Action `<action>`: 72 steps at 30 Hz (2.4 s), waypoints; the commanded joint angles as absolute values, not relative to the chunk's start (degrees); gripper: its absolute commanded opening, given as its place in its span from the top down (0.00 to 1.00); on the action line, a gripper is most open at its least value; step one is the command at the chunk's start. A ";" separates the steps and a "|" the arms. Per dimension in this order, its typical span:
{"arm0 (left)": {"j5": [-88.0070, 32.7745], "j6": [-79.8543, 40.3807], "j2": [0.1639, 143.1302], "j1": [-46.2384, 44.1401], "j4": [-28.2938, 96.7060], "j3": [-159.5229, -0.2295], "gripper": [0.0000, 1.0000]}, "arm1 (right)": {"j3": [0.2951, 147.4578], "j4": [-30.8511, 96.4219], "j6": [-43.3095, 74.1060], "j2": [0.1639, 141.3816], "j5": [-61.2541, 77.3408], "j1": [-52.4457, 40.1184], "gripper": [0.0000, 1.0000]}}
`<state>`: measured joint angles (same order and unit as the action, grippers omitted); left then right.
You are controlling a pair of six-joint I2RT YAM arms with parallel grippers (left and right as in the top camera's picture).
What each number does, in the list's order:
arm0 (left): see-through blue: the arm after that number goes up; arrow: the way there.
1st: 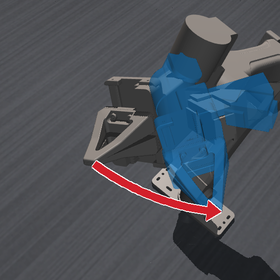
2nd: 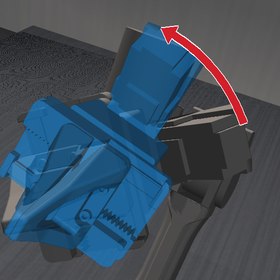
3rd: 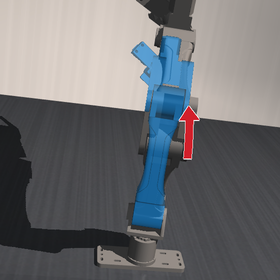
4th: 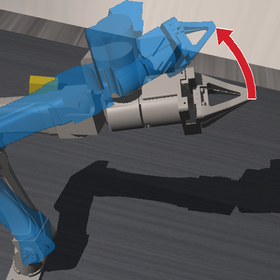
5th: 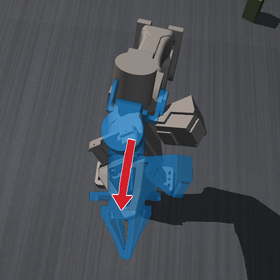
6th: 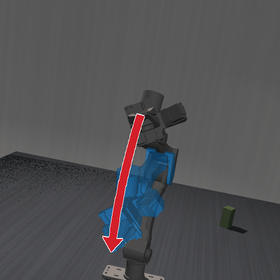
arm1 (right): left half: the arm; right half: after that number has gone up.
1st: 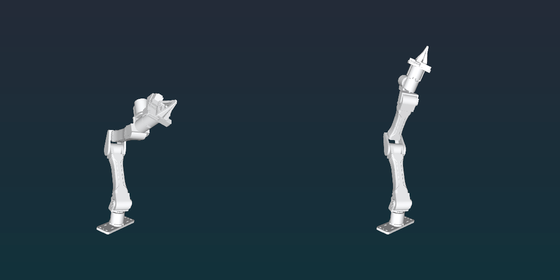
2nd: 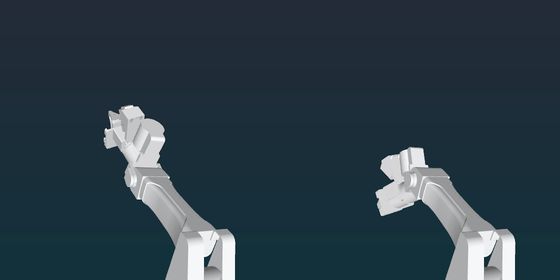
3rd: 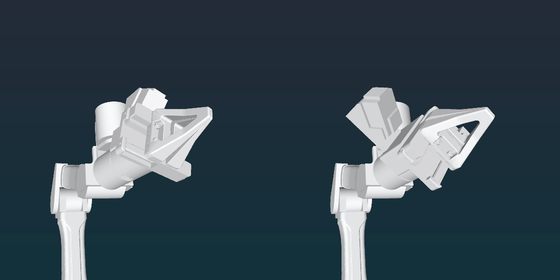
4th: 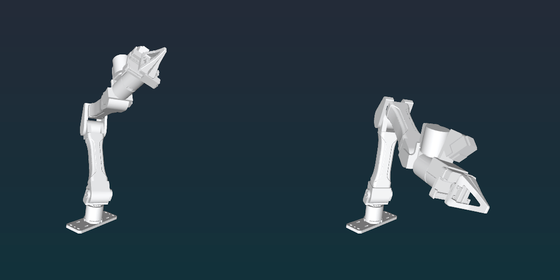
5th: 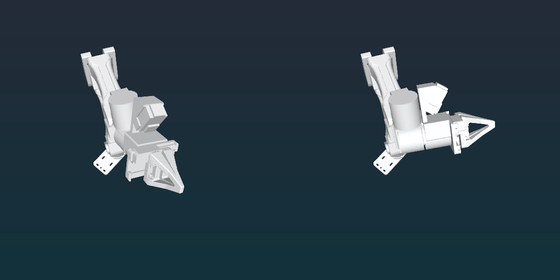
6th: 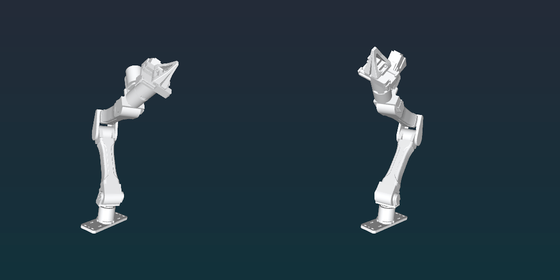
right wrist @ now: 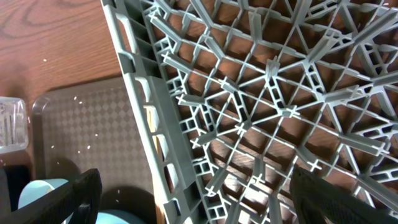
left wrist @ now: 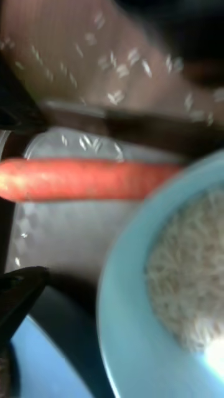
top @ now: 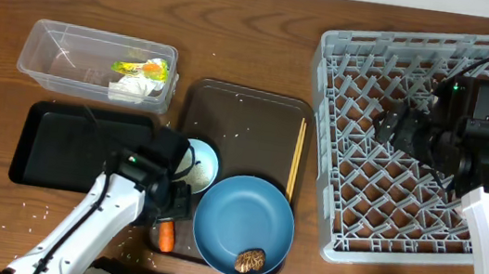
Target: Sort waste into correct bins and load items into the dishwasher rack
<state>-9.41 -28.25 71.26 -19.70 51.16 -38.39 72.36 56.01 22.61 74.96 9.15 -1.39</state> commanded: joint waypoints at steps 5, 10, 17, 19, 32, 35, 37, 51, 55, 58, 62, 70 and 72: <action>-13.87 -28.67 72.58 -19.94 47.62 -33.76 0.43 | 72.36 55.90 23.14 75.13 8.78 -1.96 0.10; -13.23 -34.79 73.36 -19.97 46.94 -33.74 0.44 | 72.36 55.90 23.14 75.13 8.78 -1.96 0.10; -12.71 -35.94 76.86 -19.97 45.23 -32.77 0.45 | 72.36 55.92 23.14 75.13 8.78 -1.96 0.10; -13.02 -35.97 78.19 -19.97 44.62 -32.77 0.49 | 72.36 55.92 23.14 75.13 8.78 -1.96 0.10; -13.10 -36.12 74.22 -19.94 50.57 -38.35 0.68 | 72.36 55.72 23.14 75.13 8.78 -1.96 0.10; -13.02 -36.01 71.72 -19.94 54.57 -41.15 0.69 | 72.36 55.72 23.11 75.13 8.78 -1.96 0.09; -12.29 -35.83 69.80 -19.88 57.36 -43.40 0.69 | 72.36 55.72 23.11 75.13 8.78 -1.96 0.09; -0.36 -36.58 65.71 0.19 57.49 -51.24 0.74 | 72.36 55.72 23.14 75.13 8.78 -1.96 0.09; -0.34 -41.76 68.64 7.35 49.28 -49.71 0.74 | 72.36 55.51 23.14 75.13 8.78 -1.96 0.09; -0.36 -47.57 72.38 10.70 43.83 -48.90 0.74 | 72.36 55.68 23.14 75.13 8.78 -1.96 0.09; -0.38 -53.87 78.67 12.16 41.47 -48.90 0.74 | 72.36 55.96 23.14 75.13 8.80 -1.96 0.09; -4.75 -51.77 85.41 12.21 40.16 -49.28 0.51 | 72.36 56.21 23.11 75.13 8.80 -1.96 0.09; -7.55 -48.45 84.29 12.21 40.32 -50.04 0.39 | 72.36 56.23 23.11 75.13 8.80 -1.96 0.09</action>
